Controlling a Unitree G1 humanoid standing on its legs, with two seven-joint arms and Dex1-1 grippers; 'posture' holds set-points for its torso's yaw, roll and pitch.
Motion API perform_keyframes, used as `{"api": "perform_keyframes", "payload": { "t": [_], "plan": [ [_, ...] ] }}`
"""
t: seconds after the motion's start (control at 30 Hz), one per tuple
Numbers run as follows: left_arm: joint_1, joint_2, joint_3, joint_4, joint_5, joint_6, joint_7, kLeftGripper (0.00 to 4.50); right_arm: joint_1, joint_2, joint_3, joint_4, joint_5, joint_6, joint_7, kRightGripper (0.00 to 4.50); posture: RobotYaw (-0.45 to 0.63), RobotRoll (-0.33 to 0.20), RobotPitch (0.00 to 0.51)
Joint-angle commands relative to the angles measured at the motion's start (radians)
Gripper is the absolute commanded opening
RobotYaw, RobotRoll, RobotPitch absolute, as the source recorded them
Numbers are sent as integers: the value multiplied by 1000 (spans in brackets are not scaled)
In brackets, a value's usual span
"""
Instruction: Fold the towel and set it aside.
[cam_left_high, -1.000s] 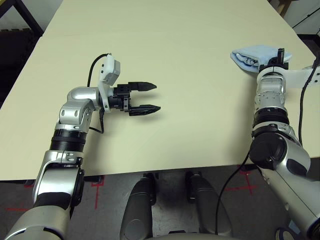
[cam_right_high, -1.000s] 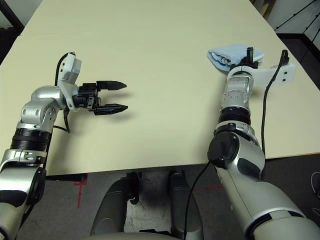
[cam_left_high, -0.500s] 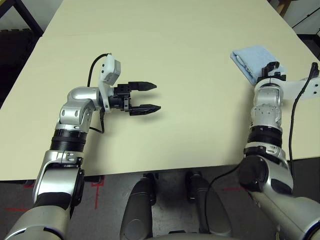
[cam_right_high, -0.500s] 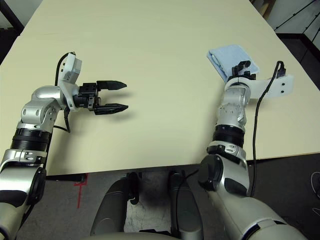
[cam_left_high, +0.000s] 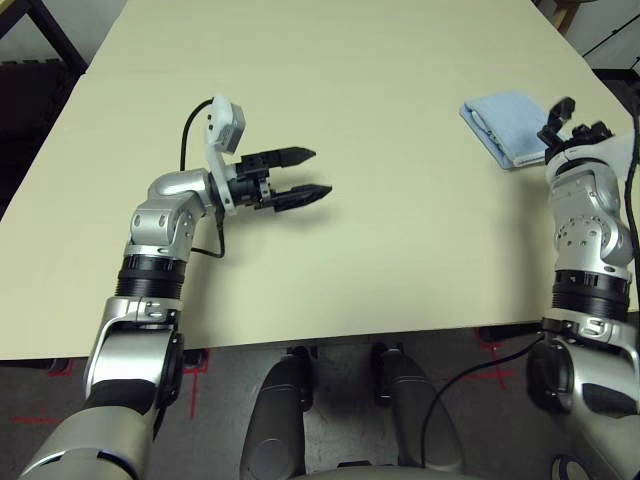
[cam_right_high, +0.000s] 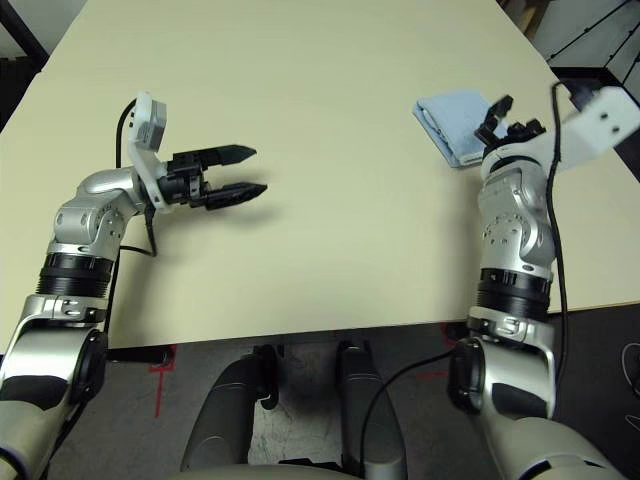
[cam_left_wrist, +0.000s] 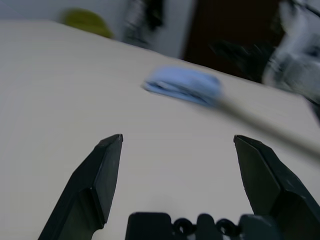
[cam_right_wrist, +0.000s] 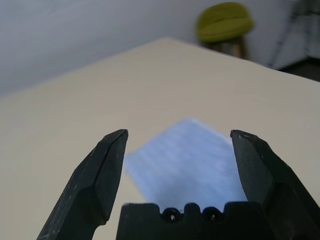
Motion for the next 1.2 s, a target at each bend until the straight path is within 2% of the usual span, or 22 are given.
{"api": "perform_keyframes", "payload": {
  "t": [0.03,0.13,0.23,0.37,0.43,0.67,0.83,1.07,1.2],
  "plan": [
    [-16,-30,61,98,65,-123,228,4500,-76,-14,65,238,-113,-213,152,4470,14,0,223],
    [-53,-36,112,219,126,-269,444,4500,-149,-7,104,420,-191,-354,187,4470,34,0,218],
    [-85,-8,132,355,200,-432,619,4500,-208,13,103,557,-234,-445,144,4470,50,0,213],
    [-110,33,128,523,293,-601,823,4500,-235,37,100,654,-253,-488,151,4470,43,0,204],
    [-118,45,122,587,316,-651,867,4500,-235,47,91,679,-250,-492,159,4470,36,0,203],
    [-124,65,109,700,322,-717,794,4500,-193,55,61,689,-232,-526,239,4470,9,0,193],
    [-140,82,130,733,305,-711,786,4500,-171,49,37,683,-214,-538,243,4470,1,0,195],
    [-154,109,158,762,263,-659,676,4500,-181,63,7,694,-195,-577,307,4470,9,0,202],
    [-162,100,169,767,246,-666,643,4500,-173,55,-22,708,-183,-580,311,4470,-1,0,199]
  ]
}}
